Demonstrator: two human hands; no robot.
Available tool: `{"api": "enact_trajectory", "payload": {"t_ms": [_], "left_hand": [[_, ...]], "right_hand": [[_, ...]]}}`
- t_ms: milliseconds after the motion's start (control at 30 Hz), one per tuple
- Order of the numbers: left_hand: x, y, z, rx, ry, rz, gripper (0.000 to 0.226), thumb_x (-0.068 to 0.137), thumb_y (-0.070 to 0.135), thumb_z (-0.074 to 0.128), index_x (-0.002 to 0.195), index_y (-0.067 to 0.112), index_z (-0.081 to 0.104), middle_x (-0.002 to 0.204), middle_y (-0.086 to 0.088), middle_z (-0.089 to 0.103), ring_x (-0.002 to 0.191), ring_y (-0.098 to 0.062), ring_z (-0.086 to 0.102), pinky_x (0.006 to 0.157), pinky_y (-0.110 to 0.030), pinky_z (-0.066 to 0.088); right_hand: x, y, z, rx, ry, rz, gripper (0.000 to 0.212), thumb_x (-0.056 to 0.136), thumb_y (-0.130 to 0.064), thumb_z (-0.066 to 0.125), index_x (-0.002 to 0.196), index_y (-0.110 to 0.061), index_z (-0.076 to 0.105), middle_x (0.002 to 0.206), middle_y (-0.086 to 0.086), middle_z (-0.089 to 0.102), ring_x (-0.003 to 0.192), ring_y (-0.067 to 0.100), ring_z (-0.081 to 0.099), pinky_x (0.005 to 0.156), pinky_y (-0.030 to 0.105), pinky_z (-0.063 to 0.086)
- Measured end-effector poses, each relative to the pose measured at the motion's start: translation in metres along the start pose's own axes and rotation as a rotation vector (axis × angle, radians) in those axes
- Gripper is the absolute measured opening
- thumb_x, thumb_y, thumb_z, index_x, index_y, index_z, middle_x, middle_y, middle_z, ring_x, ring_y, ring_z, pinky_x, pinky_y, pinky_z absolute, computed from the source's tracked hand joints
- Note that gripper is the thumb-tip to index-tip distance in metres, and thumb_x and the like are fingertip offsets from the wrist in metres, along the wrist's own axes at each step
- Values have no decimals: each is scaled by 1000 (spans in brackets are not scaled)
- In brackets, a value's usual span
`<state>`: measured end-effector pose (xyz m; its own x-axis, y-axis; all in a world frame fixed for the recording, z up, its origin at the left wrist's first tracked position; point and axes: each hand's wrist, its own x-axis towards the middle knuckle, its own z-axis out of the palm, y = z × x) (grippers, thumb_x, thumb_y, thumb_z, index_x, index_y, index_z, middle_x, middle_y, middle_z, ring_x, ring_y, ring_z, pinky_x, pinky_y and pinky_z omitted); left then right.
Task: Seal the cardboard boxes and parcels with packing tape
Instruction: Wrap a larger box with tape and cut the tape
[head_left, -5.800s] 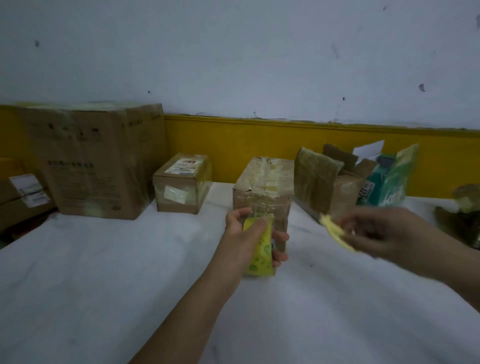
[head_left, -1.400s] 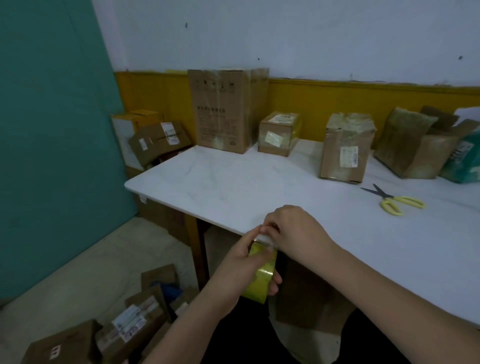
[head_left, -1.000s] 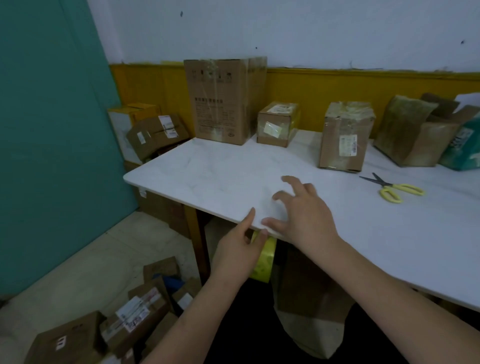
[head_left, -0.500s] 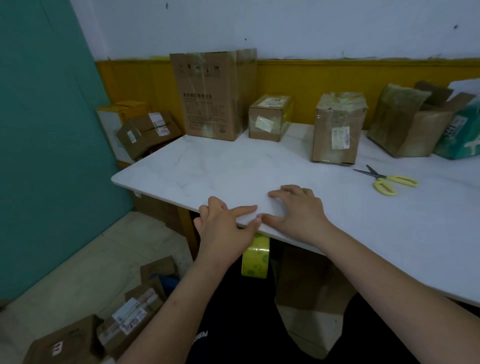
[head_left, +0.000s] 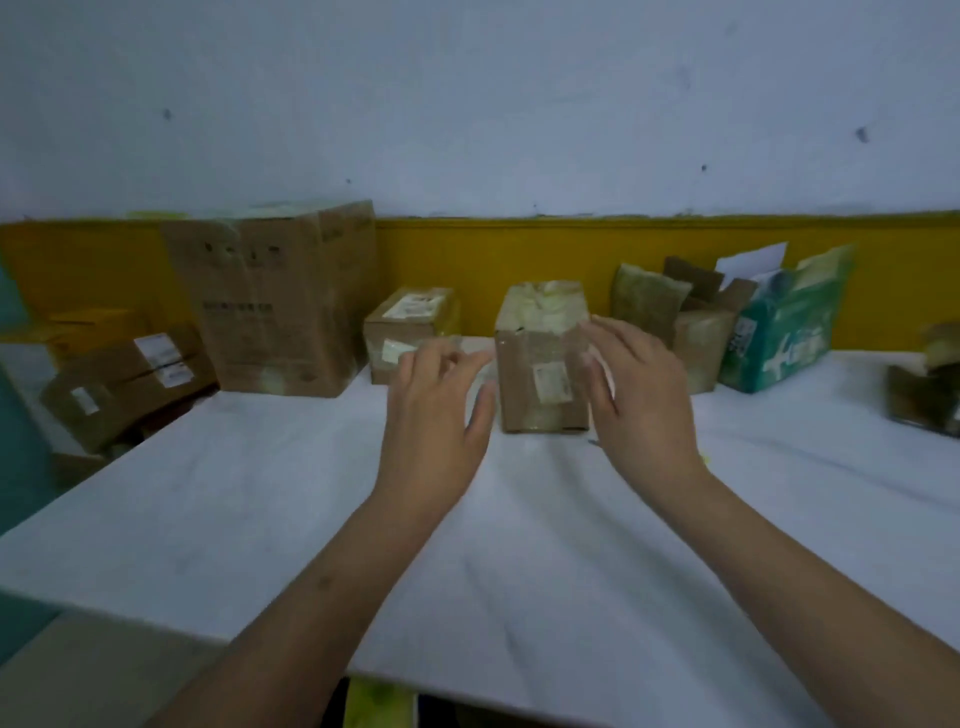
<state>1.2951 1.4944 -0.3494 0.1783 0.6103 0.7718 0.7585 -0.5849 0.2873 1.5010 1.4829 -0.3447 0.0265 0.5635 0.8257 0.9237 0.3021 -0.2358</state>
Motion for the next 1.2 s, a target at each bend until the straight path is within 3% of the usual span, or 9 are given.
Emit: {"api": "enact_trajectory", "payload": {"t_ms": [133, 300, 367, 500, 667, 800, 1033, 1133, 1200], "left_hand": [[78, 3, 58, -80, -6, 163, 37, 102, 37, 47, 134, 26, 61, 132, 1, 55, 127, -20, 46, 104, -36, 33], [100, -28, 118, -206, -177, 324, 34, 98, 38, 56, 127, 24, 67, 124, 7, 67, 116, -12, 57, 100, -40, 44], [100, -39, 125, -255, -122, 390, 34, 94, 31, 62, 126, 20, 68, 120, 6, 70, 113, -12, 61, 99, -33, 44], [97, -41, 130, -327, -61, 359, 31, 94, 26, 62, 124, 18, 69, 121, 7, 68, 118, -12, 54, 104, -24, 38], [81, -39, 126, -376, 35, 195, 30, 98, 41, 51, 112, 22, 68, 123, 7, 56, 126, -19, 43, 108, -26, 31], [75, -27, 126, -359, 32, -102, 61, 71, 77, 62, 105, 29, 46, 136, 2, 34, 135, -19, 31, 105, -30, 36], [77, -28, 122, -579, 109, -302, 49, 72, 46, 76, 104, 32, 42, 119, 2, 38, 109, -3, 46, 75, -6, 45], [80, -44, 117, -748, 72, -330, 42, 72, 56, 64, 105, 48, 38, 128, -1, 41, 116, -10, 50, 89, -27, 54], [81, -54, 116, -744, 56, -211, 38, 79, 51, 60, 109, 44, 38, 130, -4, 42, 122, -21, 49, 95, -46, 52]], "right_hand": [[54, 53, 25, 124, -176, 11, 46, 104, -40, 34, 142, -20, 51, 147, -3, 48, 138, 18, 40, 115, 39, 31], [50, 76, 67, 429, -196, -66, 25, 101, -27, 48, 120, -18, 61, 120, -13, 56, 125, -12, 41, 107, 16, 33], [43, 84, 79, 412, -204, -78, 33, 98, -34, 54, 128, -20, 55, 130, -14, 50, 137, -10, 28, 110, 10, 24], [39, 84, 87, 487, -212, 1, 53, 95, -50, 53, 137, -18, 50, 143, -12, 46, 145, 2, 26, 115, 21, 27], [29, 78, 91, 836, -291, 508, 67, 92, -68, 35, 151, -44, 16, 156, -27, 16, 146, -4, 16, 119, 28, 22], [27, 79, 102, 752, -481, 638, 94, 75, -73, 42, 155, -41, 6, 160, -21, 12, 148, 4, 14, 122, 34, 20], [30, 69, 97, 542, -346, 567, 101, 72, -77, 48, 156, -36, 11, 164, -7, 5, 151, 13, 4, 121, 36, 14], [40, 76, 84, 324, -205, 516, 102, 73, -81, 46, 156, -37, 6, 165, -2, -1, 150, 21, 5, 121, 46, 13], [50, 82, 74, 119, -114, 413, 104, 75, -88, 39, 157, -35, 3, 165, 0, 0, 150, 25, 5, 121, 51, 13]]}}
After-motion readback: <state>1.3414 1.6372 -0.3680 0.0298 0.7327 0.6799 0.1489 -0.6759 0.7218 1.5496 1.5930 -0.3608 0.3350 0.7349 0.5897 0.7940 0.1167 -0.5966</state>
